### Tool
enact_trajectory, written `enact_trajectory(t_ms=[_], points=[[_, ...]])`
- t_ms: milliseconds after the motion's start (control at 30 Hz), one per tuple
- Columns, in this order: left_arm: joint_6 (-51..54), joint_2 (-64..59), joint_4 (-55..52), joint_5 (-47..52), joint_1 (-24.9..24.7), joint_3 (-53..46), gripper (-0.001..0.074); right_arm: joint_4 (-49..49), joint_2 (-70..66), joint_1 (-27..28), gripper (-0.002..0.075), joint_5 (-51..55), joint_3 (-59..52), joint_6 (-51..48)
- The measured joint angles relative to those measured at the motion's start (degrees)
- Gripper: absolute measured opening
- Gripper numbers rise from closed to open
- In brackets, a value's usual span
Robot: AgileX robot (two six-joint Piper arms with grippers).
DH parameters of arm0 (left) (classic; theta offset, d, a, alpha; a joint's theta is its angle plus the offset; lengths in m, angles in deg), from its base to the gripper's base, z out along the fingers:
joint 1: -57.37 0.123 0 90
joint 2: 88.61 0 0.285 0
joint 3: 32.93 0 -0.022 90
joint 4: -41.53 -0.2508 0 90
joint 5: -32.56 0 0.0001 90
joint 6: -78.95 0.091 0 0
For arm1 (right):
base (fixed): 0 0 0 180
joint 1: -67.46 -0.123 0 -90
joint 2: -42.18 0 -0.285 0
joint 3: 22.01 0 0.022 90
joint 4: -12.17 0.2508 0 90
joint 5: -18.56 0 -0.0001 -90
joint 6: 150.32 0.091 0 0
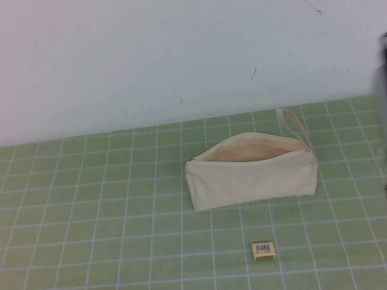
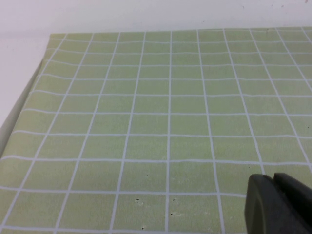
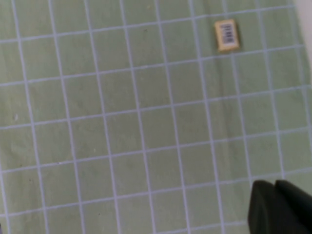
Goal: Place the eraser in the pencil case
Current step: Pick up the eraser from the table
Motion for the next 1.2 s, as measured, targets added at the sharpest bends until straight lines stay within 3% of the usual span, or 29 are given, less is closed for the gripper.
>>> enact_trajectory(t_ms=[233,600,733,933,1200], points=[[0.0,0.0,0.0,0.0,0.0,0.0,-0.0001,-4.03,-14.16,-10.35,-0.0001,-1.25,5.99,2.38],[0.0,0.0,0.0,0.0,0.0,0.0,-0.0001,-5.63,-28.07,-15.13,0.001,-8.4,8.1,3.0],[0.0,0.0,0.0,0.0,0.0,0.0,-0.0001,-6.0,-31.07,-15.48,0.0085,-12.39,8.1,3.25],[0.0,0.0,0.0,0.0,0.0,0.0,-0.0001,-6.67,-34.68,-15.48,0.0321,-18.89,8.1,3.46],[0.0,0.0,0.0,0.0,0.0,0.0,-0.0001,-7.94,-38.27,-15.48,0.037,-24.24,8.13,3.59]])
